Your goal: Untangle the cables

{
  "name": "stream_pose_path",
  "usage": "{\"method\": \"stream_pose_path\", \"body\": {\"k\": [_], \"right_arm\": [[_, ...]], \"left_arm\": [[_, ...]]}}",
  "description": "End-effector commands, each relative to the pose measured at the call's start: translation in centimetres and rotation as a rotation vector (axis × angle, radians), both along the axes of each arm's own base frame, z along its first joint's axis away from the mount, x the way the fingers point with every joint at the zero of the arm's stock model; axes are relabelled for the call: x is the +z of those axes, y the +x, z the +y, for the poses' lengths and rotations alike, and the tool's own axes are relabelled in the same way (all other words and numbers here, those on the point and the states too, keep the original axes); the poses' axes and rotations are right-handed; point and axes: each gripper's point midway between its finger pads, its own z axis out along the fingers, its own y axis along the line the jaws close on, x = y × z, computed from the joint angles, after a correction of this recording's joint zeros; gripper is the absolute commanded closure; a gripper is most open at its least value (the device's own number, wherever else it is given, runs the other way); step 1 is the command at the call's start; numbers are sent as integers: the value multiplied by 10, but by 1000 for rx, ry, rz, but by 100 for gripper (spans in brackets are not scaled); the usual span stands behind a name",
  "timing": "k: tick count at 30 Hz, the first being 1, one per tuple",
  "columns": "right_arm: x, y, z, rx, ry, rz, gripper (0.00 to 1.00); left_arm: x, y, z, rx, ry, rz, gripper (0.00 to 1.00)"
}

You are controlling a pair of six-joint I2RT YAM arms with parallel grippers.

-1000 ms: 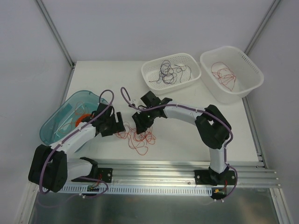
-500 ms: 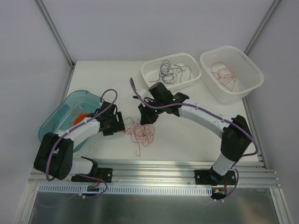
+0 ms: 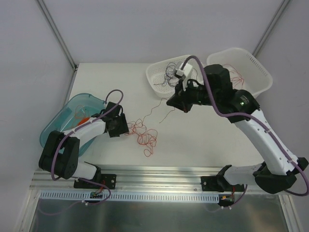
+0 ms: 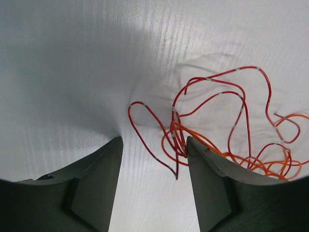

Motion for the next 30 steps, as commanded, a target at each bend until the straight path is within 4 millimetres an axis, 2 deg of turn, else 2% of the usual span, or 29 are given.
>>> {"method": "stream_pose_path", "body": {"k": [1,2,4,5,7,8,9,12,16,18,21,22,24,28,29,30], "right_arm": [[63,-1,-35,-110,99,-130,99],[91,-6,-47,-131,155,-188,99],[121,0,-64,-206,230,-263,99],[141,-6,-79,-243,276,-316,99],[165,-4,-98,-329,330,-395,99],[173,-5,-106,-360,342,-426,99],[182,-5,-123,-431,352,-466,99],[193,-3,-150,-546,349,-536,99],[192,1,-167,-640,340,-553,99],[185,4,-171,-672,330,-549,99],[163,13,-177,-722,273,-514,99],[149,17,-176,-730,234,-489,99],[134,23,-185,-783,180,-482,99],[67,37,-191,-857,24,-331,99],[32,42,-190,-875,-35,-265,99],[15,42,-191,-888,-49,-229,99]], "left_arm": [[-6,-7,-1,-10,-11,44,44],[-6,-8,-1,-10,-12,46,44],[-6,-9,0,-8,-14,48,44],[-5,-9,-1,-10,-18,47,44],[-5,-9,-2,-10,-22,50,44],[-5,-9,-3,-9,-25,47,44],[-4,-8,-3,-9,-28,45,44],[-4,-8,-4,-6,-31,48,44],[-3,-9,-5,-2,-40,46,45],[0,-7,-6,0,-49,39,45],[6,-8,-10,-6,-73,26,45],[8,-9,-11,-10,-81,23,45],[16,-9,-12,-15,-94,1,43],[35,-10,-19,-50,-140,-58,39],[44,-11,-21,-64,-160,-90,38],[48,-13,-22,-75,-168,-105,37]]}}
